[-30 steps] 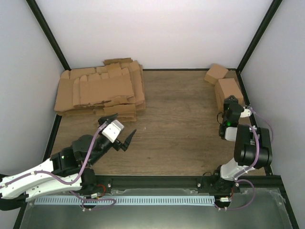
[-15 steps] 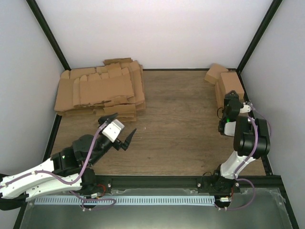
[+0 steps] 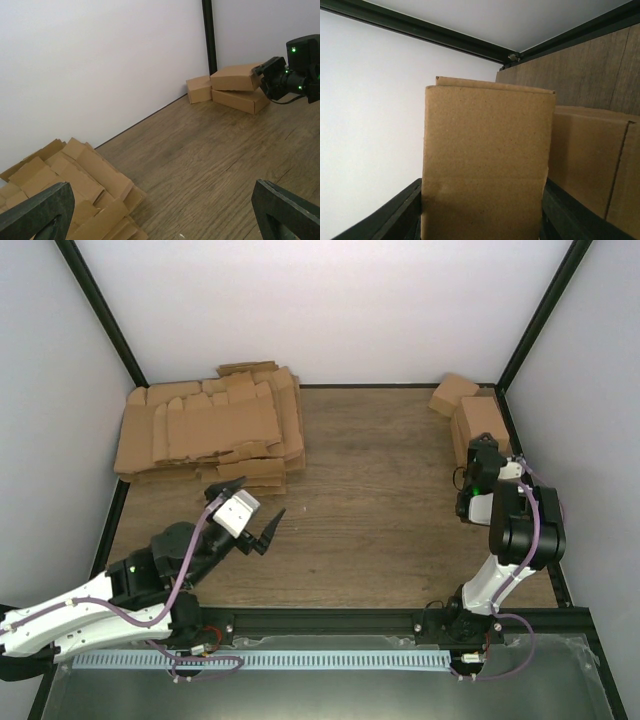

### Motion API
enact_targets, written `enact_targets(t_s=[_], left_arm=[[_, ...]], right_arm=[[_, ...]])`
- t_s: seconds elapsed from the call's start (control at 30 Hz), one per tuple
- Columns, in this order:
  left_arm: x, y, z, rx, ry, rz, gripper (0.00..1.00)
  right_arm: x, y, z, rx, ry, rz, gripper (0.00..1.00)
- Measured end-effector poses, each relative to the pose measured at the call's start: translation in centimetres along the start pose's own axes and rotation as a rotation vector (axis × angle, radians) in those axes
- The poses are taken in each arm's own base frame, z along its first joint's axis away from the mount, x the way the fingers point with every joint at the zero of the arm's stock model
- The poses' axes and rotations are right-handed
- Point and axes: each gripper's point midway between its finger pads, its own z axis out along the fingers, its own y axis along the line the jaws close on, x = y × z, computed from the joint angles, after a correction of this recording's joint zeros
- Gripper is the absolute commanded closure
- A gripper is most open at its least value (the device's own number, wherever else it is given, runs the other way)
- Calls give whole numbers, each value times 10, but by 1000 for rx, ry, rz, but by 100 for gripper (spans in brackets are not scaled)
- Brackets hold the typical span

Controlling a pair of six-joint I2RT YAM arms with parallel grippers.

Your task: Fold the paper box

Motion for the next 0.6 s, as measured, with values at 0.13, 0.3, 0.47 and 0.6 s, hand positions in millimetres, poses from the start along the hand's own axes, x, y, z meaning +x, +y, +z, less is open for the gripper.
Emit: enact_targets(t_s=[0.13,0.3,0.47,0.6], left_arm=[[-1,1,-1,-1,-5,-3,0],[-2,2,-3,-2,-11,-8,0],[-5,4,-5,-3,-22,-15,0],[-6,5,-8,-1,-31,-20,0]], right_arm=[[1,-3,0,14,1,10,12],[3,-18,5,142,-7,25,0],[3,-10,8,228,-7,34,0],[8,-32,2,359,19,9,0]])
